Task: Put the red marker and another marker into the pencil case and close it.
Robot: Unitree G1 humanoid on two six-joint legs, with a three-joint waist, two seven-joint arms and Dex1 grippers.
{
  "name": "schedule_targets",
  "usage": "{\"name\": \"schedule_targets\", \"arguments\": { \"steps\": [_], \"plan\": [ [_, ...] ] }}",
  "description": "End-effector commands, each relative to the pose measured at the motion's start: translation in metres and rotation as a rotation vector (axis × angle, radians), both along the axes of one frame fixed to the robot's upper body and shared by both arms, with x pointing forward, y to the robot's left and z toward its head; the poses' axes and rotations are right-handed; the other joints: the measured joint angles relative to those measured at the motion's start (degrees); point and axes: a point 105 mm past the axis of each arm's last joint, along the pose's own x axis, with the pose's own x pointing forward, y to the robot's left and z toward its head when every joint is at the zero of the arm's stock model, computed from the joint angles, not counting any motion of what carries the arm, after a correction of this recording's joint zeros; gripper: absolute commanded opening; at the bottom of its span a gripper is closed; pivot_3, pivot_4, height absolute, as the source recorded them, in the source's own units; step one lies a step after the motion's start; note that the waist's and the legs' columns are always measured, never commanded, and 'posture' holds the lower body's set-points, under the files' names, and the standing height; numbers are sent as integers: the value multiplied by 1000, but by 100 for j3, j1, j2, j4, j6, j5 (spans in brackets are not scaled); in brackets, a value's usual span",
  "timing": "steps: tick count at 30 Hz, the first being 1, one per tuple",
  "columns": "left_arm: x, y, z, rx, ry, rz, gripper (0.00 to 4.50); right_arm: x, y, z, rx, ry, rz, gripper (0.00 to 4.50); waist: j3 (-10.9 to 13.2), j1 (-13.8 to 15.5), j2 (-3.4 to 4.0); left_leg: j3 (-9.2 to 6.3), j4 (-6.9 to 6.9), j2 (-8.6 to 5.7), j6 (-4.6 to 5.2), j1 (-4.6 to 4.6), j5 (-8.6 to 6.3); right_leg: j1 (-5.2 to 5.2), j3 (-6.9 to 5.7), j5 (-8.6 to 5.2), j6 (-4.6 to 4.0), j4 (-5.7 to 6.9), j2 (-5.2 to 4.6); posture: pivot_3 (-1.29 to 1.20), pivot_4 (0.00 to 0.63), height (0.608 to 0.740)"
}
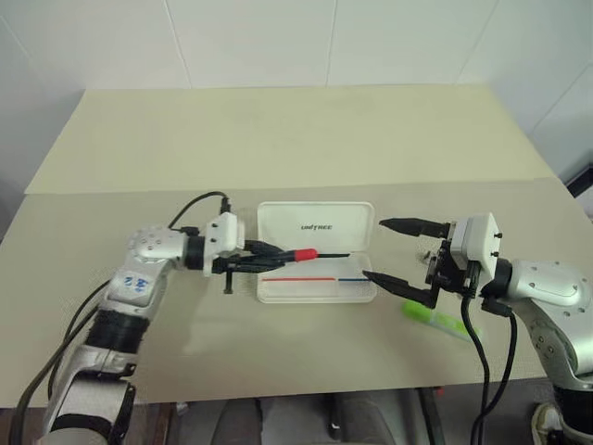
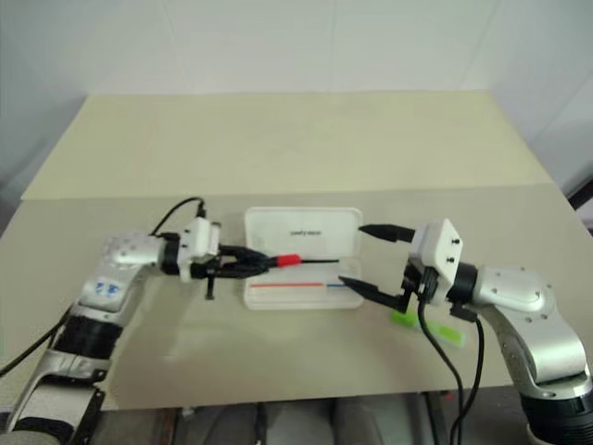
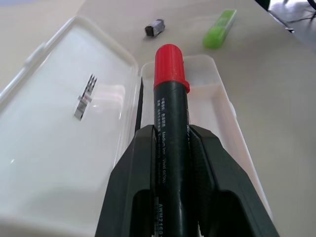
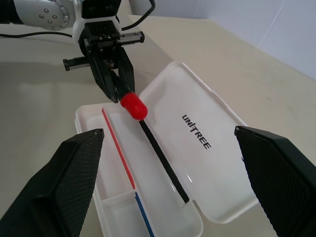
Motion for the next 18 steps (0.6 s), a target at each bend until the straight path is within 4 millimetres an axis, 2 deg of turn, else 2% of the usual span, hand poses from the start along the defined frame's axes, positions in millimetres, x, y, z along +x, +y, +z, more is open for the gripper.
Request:
{"name": "schedule_targets", "arguments": {
  "steps": [1,8,11,18],
  "plan": [
    [1,-11,6,20,-42,-30,625,-5,-2,15,7,-76,-29,4500,0,4,0,0,2,0,3,0,-2,0,2,0,0,0,0,0,150,740],
    [-1,-28,-3,65,-22,-44,625,-10,-1,16,15,-84,-50,4500,1,30,-1,2,22,-1,5,-5,-3,1,10,3,2,0,0,0,150,740],
    [5,-29,-10,96,-20,-13,625,-11,2,16,23,-83,-51,4500,1,30,-1,2,26,-2,5,-4,-3,2,13,5,-2,0,0,0,150,740],
    [16,-36,-14,104,-38,29,625,-11,6,19,32,-89,-43,4500,1,30,-2,2,26,-2,6,-4,-3,1,15,5,-3,0,2,0,150,740]
  ]
}}
